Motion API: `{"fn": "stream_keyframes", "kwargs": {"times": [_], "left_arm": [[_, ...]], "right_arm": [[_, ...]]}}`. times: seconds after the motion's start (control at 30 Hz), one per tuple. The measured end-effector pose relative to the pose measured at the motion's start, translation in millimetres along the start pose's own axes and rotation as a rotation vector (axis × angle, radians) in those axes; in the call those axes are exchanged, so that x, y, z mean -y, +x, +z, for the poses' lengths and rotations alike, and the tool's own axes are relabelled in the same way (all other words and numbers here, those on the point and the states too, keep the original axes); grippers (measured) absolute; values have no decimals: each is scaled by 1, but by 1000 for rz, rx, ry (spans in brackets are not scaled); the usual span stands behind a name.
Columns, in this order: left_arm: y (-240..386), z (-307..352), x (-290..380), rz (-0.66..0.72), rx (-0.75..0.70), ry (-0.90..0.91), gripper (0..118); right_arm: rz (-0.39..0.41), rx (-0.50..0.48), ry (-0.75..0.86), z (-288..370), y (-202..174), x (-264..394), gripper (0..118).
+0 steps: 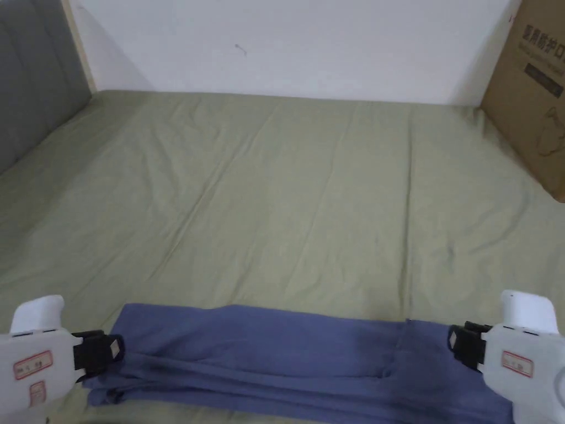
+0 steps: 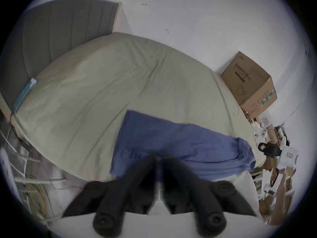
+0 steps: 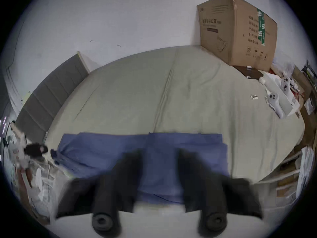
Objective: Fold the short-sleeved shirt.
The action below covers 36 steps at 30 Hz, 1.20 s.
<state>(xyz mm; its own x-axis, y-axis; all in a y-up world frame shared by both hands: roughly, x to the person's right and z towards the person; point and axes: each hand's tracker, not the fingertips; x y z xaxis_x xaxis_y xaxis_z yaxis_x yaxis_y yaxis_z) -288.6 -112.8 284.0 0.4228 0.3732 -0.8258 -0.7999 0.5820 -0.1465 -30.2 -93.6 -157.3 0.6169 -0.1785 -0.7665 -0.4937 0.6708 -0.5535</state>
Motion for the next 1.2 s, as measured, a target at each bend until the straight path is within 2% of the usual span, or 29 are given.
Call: {"fn": "stream_keyframes", "kwargs": {"times": [0.07,0.13,0.23,0.27,0.3,0.4,0.43,0.47,0.73,0.77,0.8,0.83,0.87,0.93,1.0,1.2], "left_arm": [[-5,-1,11,16,-1,-8,0],[-12,3,17,50,11,0,0],[-32,11,18,168,40,58,1],[-39,11,17,215,65,55,11],[-57,9,15,249,71,50,27],[-72,2,19,319,133,47,84],[-77,-3,20,339,159,20,101],[-80,-10,22,366,169,-5,110],[-89,-66,38,582,299,-68,109],[-91,-66,40,624,332,-25,107],[-94,-68,42,655,366,-5,96],[-110,-79,43,683,382,0,66],[-116,-84,45,714,359,-13,16],[-120,-98,52,749,282,-77,16],[-93,-76,47,765,353,-29,16],[-96,-60,36,709,313,-19,16]], "right_arm": [[-13,-8,-9,-17,-17,10,0],[-29,-75,-27,-22,-35,17,0],[50,-117,-65,-32,-59,26,0],[87,-107,-76,-35,-68,29,0],[112,-107,-82,-37,-73,31,0],[92,-157,-107,-42,-85,37,0],[82,-172,-119,-44,-87,39,0],[81,-178,-128,-47,-89,41,0],[135,-200,-179,-53,-100,51,0],[136,-200,-191,-55,-99,51,0],[136,-194,-195,-56,-97,52,0],[132,-185,-197,-57,-96,53,0],[128,-180,-201,-56,-95,52,0],[112,-181,-214,-58,-91,53,0],[95,-180,-223,-59,-87,53,0],[79,-160,-231,-61,-77,50,0]]}}
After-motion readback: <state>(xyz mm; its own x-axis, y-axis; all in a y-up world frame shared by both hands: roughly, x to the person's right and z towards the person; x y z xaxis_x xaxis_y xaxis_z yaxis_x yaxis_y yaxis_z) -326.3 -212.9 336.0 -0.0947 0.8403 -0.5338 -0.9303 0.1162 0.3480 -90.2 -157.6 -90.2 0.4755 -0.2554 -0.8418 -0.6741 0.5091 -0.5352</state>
